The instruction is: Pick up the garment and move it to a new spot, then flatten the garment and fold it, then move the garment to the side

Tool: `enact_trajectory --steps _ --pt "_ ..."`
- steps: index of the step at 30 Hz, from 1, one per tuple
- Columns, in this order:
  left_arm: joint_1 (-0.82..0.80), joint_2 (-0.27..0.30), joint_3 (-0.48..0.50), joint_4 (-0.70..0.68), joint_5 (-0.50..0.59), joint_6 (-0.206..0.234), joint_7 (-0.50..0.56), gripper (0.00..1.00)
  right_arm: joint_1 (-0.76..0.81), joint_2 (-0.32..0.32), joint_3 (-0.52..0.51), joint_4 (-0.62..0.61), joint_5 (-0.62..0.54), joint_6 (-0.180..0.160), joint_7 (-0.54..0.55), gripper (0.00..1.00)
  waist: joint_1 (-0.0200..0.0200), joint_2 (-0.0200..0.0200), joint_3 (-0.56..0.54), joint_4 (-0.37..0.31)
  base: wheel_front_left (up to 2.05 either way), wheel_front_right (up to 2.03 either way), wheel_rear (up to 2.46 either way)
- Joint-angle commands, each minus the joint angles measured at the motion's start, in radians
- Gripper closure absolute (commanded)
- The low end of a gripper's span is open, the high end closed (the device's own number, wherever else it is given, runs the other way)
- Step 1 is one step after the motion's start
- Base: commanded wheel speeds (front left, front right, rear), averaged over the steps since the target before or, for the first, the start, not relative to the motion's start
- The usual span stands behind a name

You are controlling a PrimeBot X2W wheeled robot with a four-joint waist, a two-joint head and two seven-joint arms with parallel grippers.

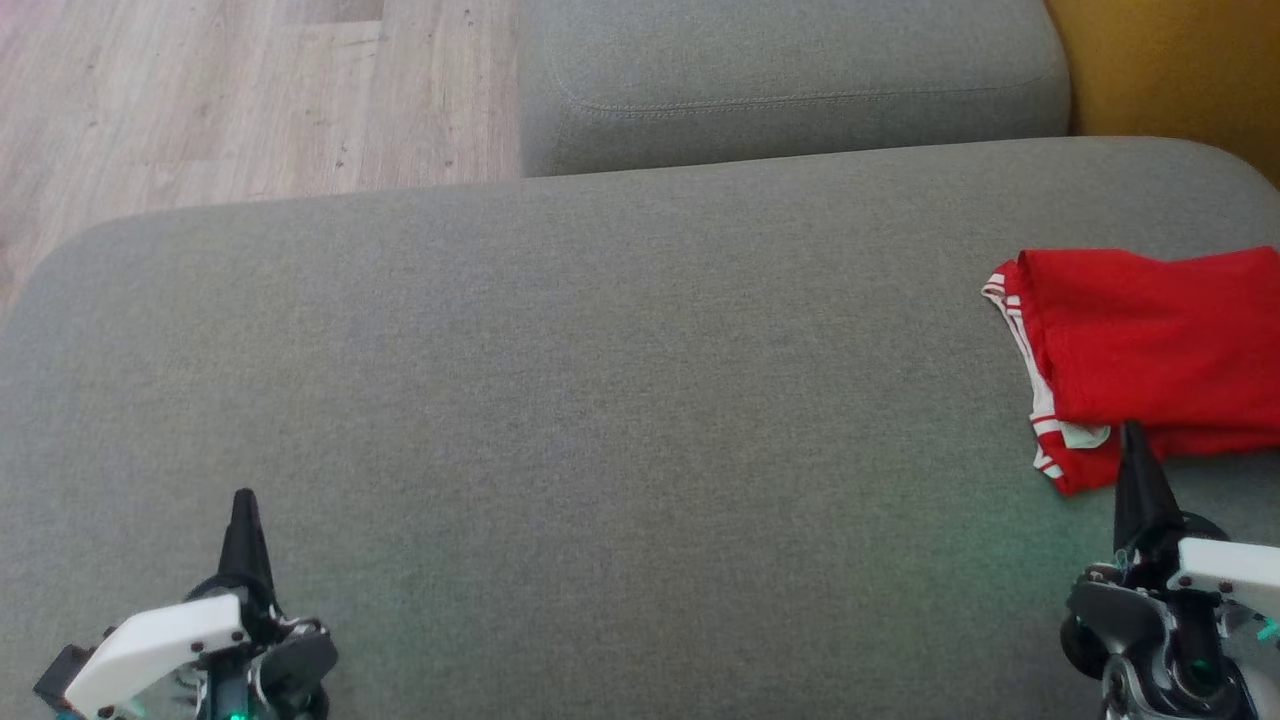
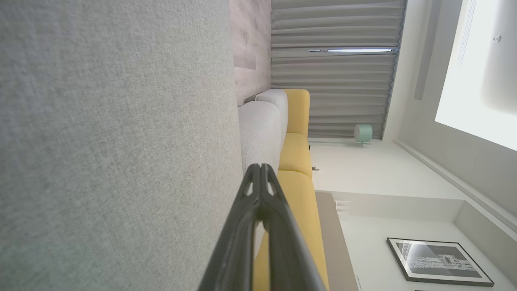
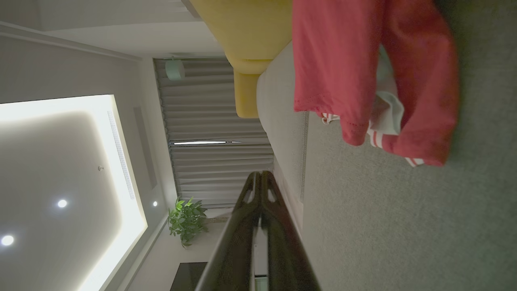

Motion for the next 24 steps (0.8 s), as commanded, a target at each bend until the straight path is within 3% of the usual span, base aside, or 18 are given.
enact_trajectory --steps 1,24 --pt "-0.049 0.009 0.033 -0.028 0.008 -0.007 0.006 1.0 -0.051 -0.004 0.016 -0.032 -0.004 -0.001 0.01 1.0 0.0 -0.0001 0.0 0.0 0.0 0.0 0.0" --pt "-0.05 0.005 0.039 -0.028 0.013 -0.007 0.011 1.0 -0.051 -0.001 0.011 -0.031 -0.008 -0.001 0.014 1.0 0.0 -0.0001 0.0 0.0 0.0 0.0 0.0"
